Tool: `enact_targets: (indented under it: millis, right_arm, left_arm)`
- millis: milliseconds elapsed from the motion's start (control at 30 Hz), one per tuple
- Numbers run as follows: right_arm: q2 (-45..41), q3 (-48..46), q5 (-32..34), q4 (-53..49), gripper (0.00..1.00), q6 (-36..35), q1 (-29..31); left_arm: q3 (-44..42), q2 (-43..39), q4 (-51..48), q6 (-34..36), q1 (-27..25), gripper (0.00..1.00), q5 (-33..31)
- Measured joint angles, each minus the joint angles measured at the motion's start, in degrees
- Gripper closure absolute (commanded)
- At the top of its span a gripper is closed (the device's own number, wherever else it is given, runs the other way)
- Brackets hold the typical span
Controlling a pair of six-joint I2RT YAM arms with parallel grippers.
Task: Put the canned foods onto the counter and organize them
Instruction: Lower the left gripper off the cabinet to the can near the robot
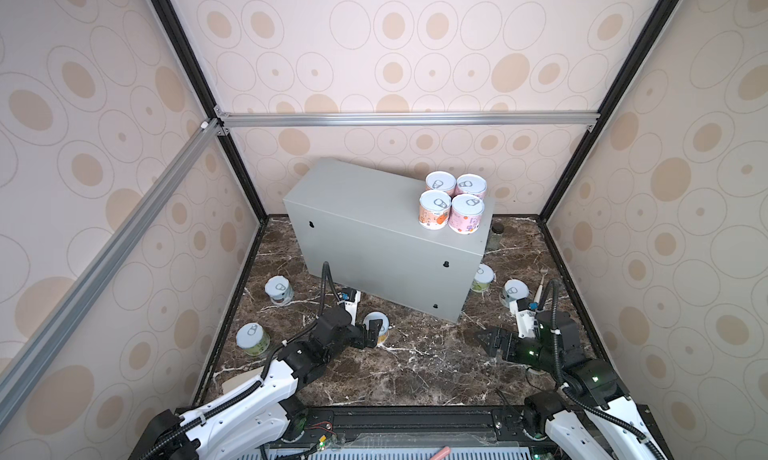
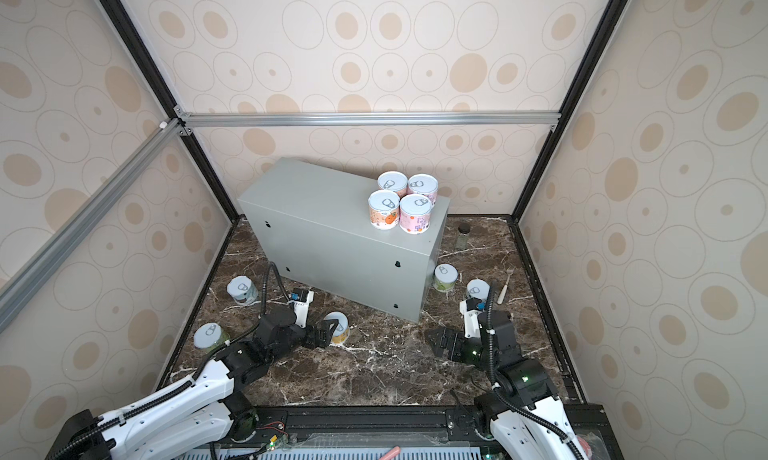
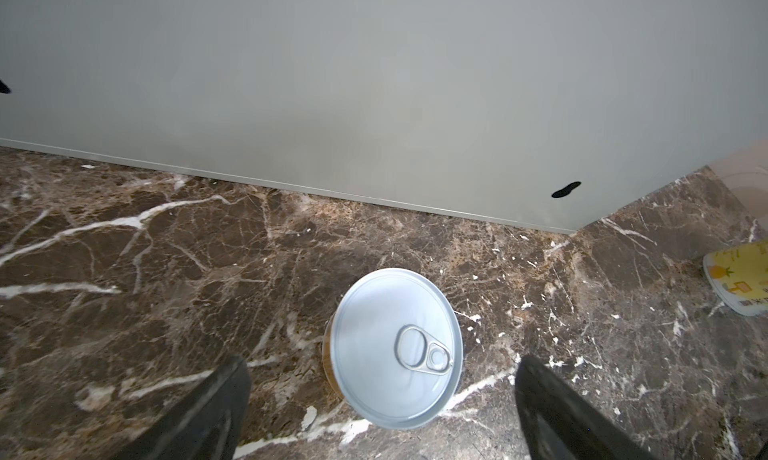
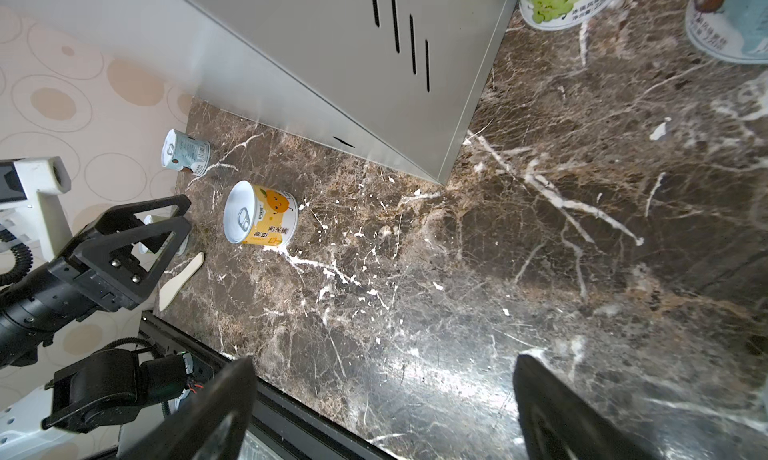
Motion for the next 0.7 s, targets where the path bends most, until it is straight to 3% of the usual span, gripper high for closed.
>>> enact_targets:
  millis: [500,700]
  right_arm:
    - [2.3,0.0,-0.1,1.8,0.01,-0.6,0.0]
    - [4.7,0.0,-0.2,3.0,0.01,-0.9,0.0]
  left_arm:
    - [-3.3,13.4,10.7,-0.2,-1.5,0.01,3.0]
    - [-5.4,17.7,16.5,-0.5,-1.7,0.07,2.5]
